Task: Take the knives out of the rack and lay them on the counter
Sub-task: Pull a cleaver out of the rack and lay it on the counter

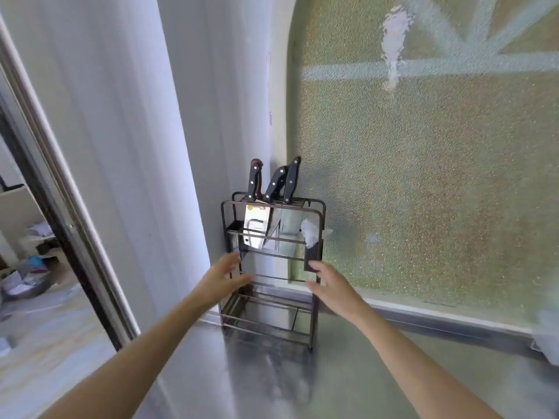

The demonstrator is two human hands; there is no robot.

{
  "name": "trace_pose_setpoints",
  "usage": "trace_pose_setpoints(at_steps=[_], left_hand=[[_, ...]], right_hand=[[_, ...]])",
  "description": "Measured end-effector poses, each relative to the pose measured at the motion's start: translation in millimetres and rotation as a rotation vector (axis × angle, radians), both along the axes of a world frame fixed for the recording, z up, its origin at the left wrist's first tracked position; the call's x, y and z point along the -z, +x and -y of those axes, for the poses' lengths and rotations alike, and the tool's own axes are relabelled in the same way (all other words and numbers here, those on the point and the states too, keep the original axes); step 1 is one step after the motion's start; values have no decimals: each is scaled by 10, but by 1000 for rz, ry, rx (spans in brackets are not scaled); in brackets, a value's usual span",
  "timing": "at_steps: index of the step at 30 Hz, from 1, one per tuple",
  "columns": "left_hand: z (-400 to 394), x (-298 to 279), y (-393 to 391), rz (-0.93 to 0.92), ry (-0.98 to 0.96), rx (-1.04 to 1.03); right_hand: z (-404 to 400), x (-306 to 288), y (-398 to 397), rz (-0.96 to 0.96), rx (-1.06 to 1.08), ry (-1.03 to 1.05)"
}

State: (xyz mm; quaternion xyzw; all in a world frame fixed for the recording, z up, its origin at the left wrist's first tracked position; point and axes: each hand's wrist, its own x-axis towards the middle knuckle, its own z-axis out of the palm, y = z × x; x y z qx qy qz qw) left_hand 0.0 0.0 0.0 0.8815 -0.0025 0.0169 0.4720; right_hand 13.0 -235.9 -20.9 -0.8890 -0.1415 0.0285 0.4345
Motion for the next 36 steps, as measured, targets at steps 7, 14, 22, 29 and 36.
trace_pose_setpoints(at_steps=[7, 14, 22, 29, 36], left_hand=[[49, -677, 763, 139, -25, 9], [-180, -724, 1234, 144, 14, -76], [-683, -567, 1291, 97, 50, -109], [-871, -527, 1259, 32, 100, -19], [-618, -844, 1203, -40, -101, 37]], right_hand=[[-321, -749, 872, 187, -36, 71], [-1069, -1109, 1698, 286, -55, 93], [-1561, -1043, 2199, 297, 182, 101], [-1548, -1516, 2151, 440, 166, 168], [-1141, -2175, 1402, 655, 203, 374]])
